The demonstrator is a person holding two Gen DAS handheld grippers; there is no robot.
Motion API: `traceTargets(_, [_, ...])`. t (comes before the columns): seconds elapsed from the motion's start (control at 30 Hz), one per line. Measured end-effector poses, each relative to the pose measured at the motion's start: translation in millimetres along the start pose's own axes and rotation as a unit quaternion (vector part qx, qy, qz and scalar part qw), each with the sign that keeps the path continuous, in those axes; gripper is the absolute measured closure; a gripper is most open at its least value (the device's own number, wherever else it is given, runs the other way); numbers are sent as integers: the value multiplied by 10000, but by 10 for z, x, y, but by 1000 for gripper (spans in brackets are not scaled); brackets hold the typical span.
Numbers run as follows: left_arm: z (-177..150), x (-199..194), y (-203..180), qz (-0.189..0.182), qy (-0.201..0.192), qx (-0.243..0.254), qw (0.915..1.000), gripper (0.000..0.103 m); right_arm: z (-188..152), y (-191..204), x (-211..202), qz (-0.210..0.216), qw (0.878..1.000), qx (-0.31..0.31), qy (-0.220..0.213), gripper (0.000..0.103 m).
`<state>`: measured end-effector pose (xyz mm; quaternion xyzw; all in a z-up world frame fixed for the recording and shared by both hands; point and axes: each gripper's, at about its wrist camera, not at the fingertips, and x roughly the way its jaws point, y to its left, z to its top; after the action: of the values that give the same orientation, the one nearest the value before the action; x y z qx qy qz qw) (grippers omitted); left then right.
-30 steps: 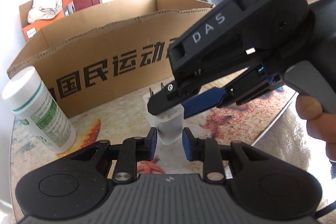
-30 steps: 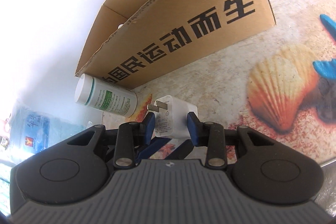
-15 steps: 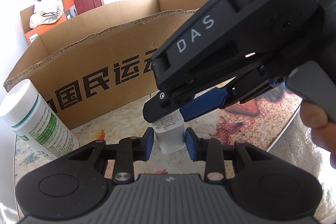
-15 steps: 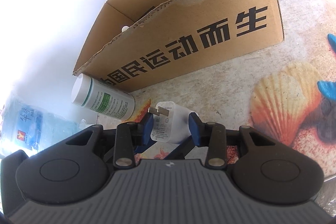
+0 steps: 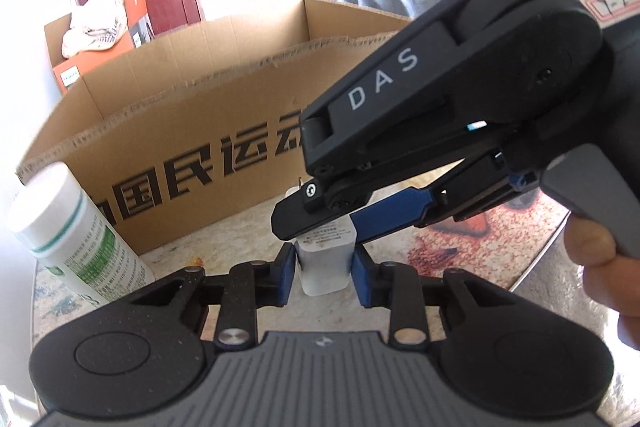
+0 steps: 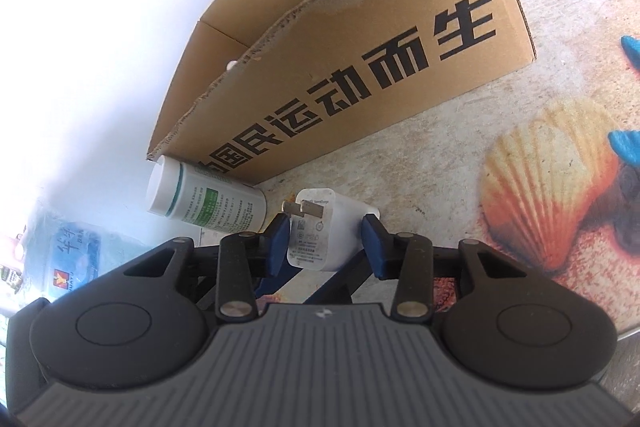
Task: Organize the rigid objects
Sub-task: 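Lift the white charger and carry it into the box with the right gripper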
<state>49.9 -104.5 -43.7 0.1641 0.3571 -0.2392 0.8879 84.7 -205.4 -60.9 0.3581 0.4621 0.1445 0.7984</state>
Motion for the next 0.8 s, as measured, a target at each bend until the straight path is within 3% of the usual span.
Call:
traceTargets(0.27, [325,-378,36,186,-601,123,9979,72,167,383,-451,225,9972,-467,-541,64])
traceTargets(0.47, [837,-492,204,337,-936,43,9950,72,607,746,-691,318,9905,-1016,-876,63])
traceTargets(0.63, [1276,-218,445,250,-648,-156,9975,72,1159,845,-578,156,9911,-1128,-691,62])
traceTargets(0.8, [1543,339,727,135,54,-531,9985,72,1682,735,-109,-26,9964,-846,-75,62])
